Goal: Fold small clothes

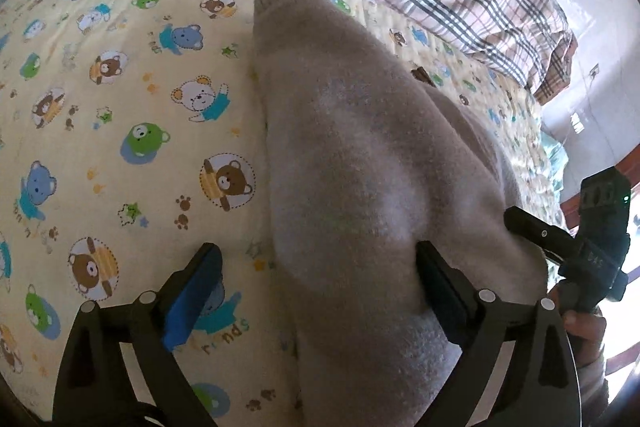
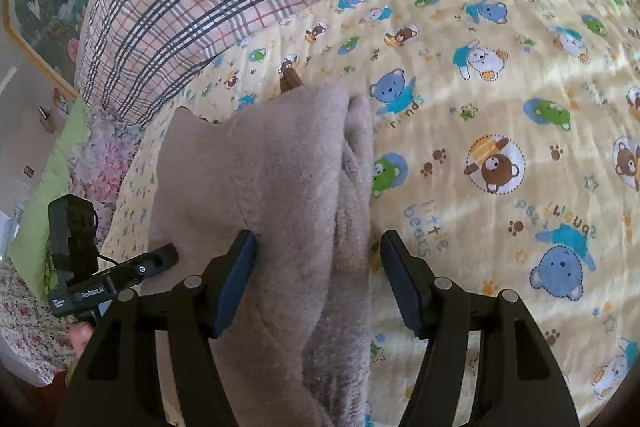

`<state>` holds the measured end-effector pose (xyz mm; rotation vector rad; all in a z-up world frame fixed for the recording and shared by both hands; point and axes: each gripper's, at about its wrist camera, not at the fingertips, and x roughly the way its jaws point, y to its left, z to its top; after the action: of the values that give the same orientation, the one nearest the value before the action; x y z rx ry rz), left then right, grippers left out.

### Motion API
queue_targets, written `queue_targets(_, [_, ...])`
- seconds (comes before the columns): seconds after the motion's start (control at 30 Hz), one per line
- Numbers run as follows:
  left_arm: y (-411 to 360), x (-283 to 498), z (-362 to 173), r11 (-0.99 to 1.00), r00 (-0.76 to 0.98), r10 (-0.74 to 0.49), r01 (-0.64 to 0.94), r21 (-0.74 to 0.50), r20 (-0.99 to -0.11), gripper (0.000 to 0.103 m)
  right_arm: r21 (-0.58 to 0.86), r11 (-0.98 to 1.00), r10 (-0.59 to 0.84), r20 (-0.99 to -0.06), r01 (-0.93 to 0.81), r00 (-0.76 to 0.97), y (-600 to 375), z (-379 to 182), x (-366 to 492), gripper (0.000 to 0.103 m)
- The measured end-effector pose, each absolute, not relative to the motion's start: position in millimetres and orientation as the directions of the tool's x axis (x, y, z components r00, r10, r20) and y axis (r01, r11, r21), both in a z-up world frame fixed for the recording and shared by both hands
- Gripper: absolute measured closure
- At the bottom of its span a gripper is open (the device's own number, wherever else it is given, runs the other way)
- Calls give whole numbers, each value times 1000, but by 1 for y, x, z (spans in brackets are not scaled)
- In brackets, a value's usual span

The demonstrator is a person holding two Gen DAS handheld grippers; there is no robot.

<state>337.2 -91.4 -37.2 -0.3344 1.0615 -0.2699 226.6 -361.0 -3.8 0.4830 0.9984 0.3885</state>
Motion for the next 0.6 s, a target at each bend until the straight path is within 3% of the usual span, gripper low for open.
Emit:
queue_targets(0.13, [-94,337,-36,912,472,-385,65,-405,-793,9,561,820,543,-698,-114,467,-354,-8,230,38])
queue_targets(0.23, [-95,336,-36,857,449,-495,114,-502,-743,42,584,804,567,-696,-111,440,-349,-15,234,39])
queue_targets(0.27, [-97,336,-34,861,456,-489,117,-495,-743,46,596,795,580,-693,-113,429,-348,-16,234,50])
queue_targets(0.37, [-100,329,-26,864,483,-488,152,-480,-727,56,620,776,604,-678,-116,419,-345,-13,231,67])
queue_targets(0.6, [-58,292,6,813,508,-550,142,-565,-663,65,689,710,663,-587,-142,465,-328,25,203,72])
